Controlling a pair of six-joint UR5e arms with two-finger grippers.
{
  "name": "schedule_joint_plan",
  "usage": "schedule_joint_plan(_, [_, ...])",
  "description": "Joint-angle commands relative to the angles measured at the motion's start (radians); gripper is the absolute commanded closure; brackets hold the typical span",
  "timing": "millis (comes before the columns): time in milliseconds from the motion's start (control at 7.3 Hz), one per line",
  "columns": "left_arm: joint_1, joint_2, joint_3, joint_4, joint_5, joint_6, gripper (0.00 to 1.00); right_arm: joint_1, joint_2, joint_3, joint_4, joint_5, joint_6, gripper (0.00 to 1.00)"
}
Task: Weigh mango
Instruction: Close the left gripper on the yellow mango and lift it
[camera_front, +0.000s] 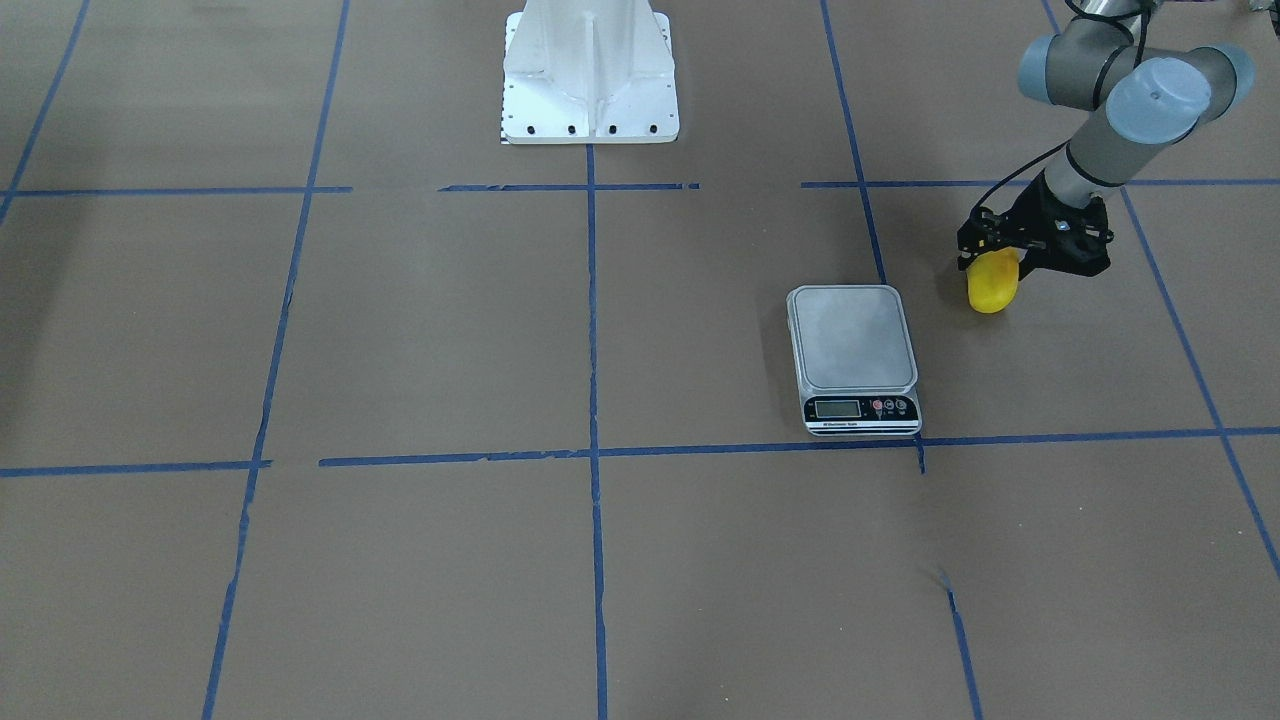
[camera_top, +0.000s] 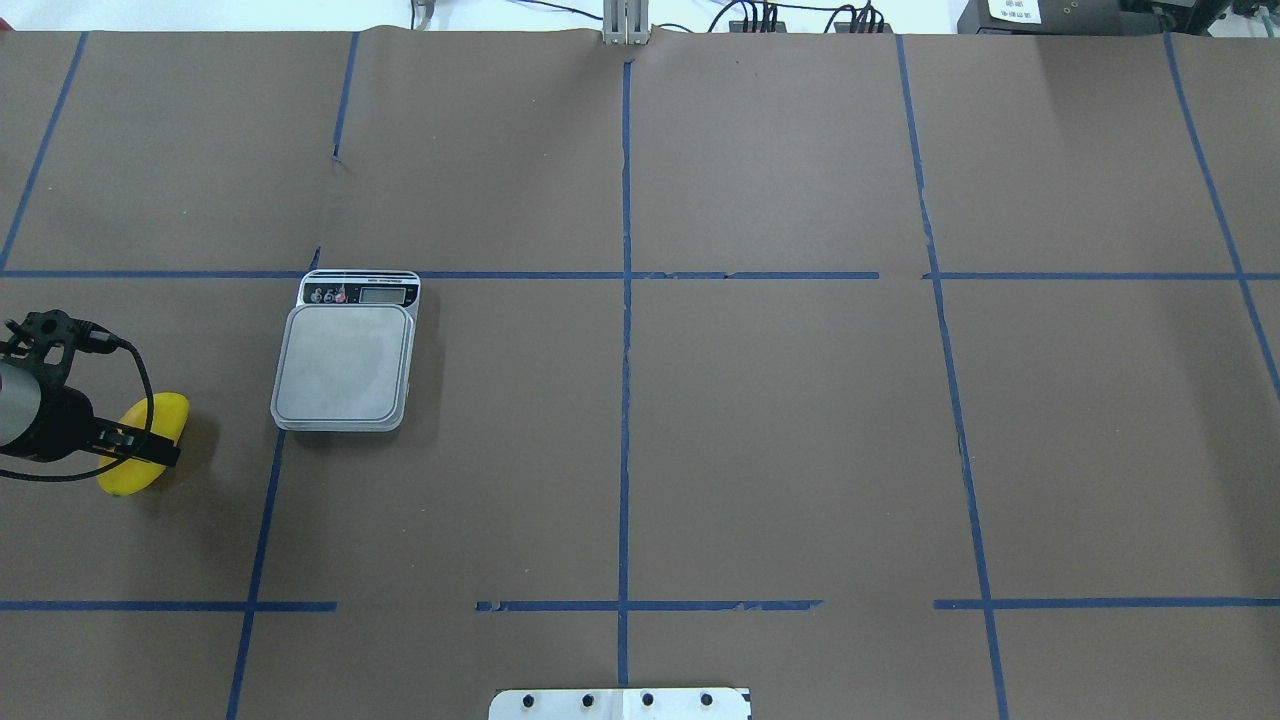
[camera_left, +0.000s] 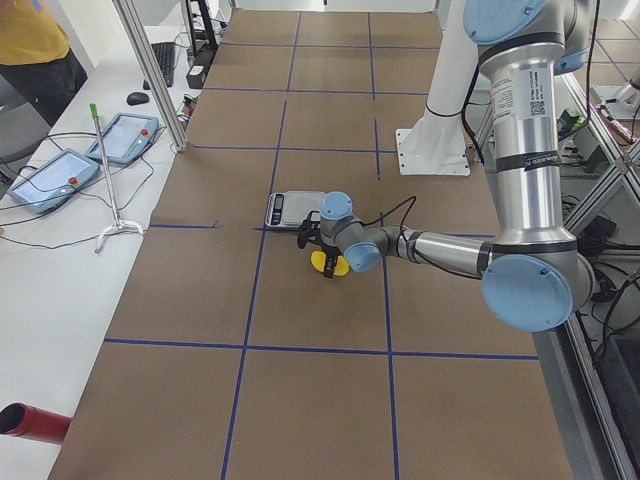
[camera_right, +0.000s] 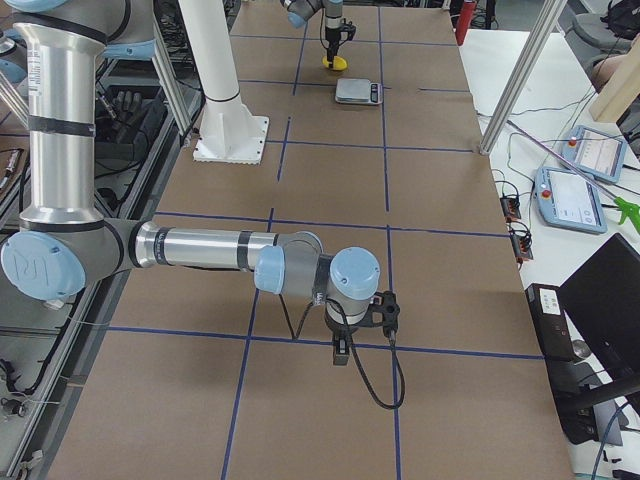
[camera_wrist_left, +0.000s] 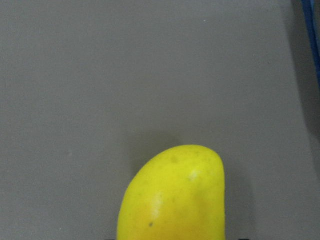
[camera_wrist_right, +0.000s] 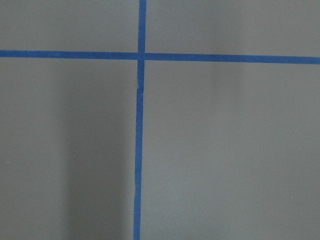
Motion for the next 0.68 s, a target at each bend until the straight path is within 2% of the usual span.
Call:
schedule_joint_plan(0, [-0.014,0.006,-0.085,0.002,-0.005,-0.025,1.0,0.0,0.0,0.0,0.0,0.0,0.0,0.0])
schedule_joint_plan(137, [-0.027,-0.006,-0.135,0.004,-0.005,-0.084,1.0,0.0,0.0,0.0,0.0,0.0,0.0,0.0])
schedule_joint_plan(274, [-0.064,-0.042,-0.134,0.004,-0.007,-0.135,1.0,0.0,0.0,0.0,0.0,0.0,0.0,0.0])
schedule_joint_plan(548, [-0.075,-0.15,-0.071,0.013,-0.004,-0.299,1.0,0.0,0.0,0.0,0.002,0.0,0.0,0.0])
